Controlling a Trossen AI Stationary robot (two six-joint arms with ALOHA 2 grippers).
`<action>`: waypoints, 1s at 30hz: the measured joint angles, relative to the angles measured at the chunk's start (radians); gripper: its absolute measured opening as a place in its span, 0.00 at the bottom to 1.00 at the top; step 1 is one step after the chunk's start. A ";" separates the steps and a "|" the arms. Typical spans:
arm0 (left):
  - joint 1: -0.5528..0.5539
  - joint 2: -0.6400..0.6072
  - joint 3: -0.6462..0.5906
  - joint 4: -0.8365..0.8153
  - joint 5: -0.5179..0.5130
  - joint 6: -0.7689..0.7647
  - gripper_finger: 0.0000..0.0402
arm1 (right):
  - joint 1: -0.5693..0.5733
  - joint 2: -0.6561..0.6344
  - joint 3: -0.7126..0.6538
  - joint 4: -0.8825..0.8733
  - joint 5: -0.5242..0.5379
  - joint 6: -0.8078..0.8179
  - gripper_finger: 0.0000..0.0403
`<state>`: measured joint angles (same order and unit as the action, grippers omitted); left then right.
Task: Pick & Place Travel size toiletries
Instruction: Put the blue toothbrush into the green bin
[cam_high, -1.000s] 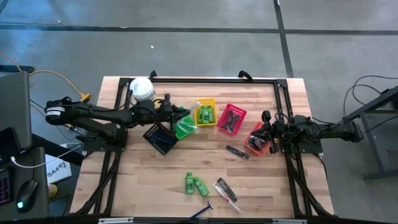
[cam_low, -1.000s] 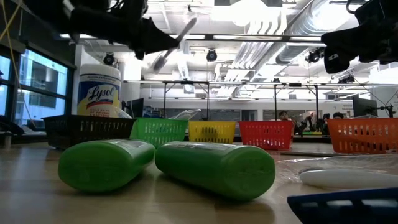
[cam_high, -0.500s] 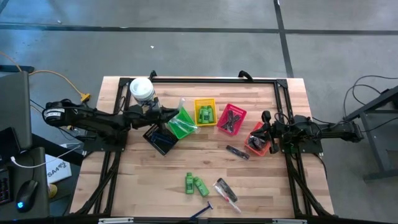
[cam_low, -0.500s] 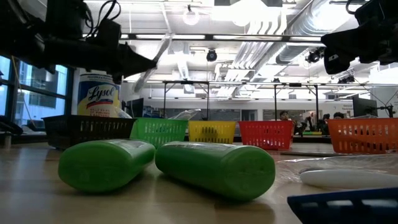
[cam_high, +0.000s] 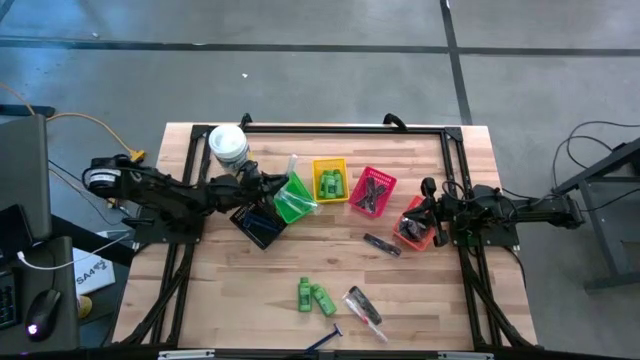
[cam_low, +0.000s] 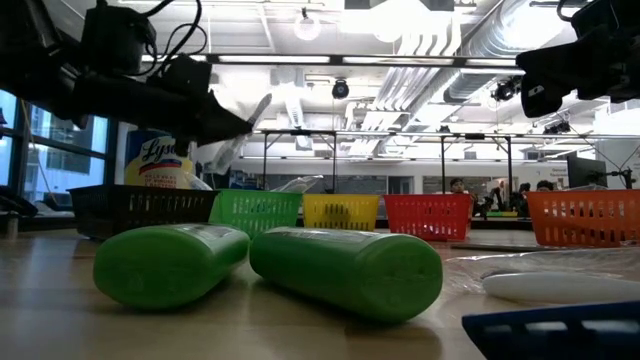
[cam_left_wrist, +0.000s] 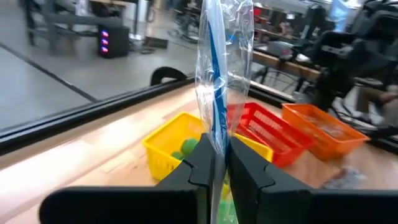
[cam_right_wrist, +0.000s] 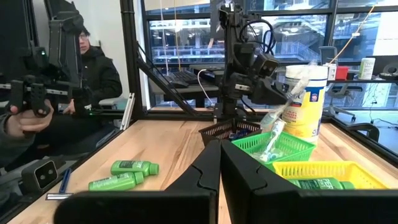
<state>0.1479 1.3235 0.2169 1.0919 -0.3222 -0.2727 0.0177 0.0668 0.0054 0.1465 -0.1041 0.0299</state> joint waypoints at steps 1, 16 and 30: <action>-0.005 0.020 0.000 0.024 -0.021 0.006 0.06 | 0.000 0.000 0.000 0.000 0.000 0.000 0.01; -0.012 0.347 0.179 0.082 -0.089 0.006 0.07 | 0.000 0.000 0.000 -0.003 -0.001 0.000 0.01; -0.011 0.391 0.188 0.079 -0.071 0.014 0.16 | 0.000 0.000 0.000 -0.009 -0.002 0.000 0.01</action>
<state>0.1368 1.7149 0.4053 1.1713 -0.3936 -0.2584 0.0177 0.0669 0.0052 0.1371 -0.1062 0.0296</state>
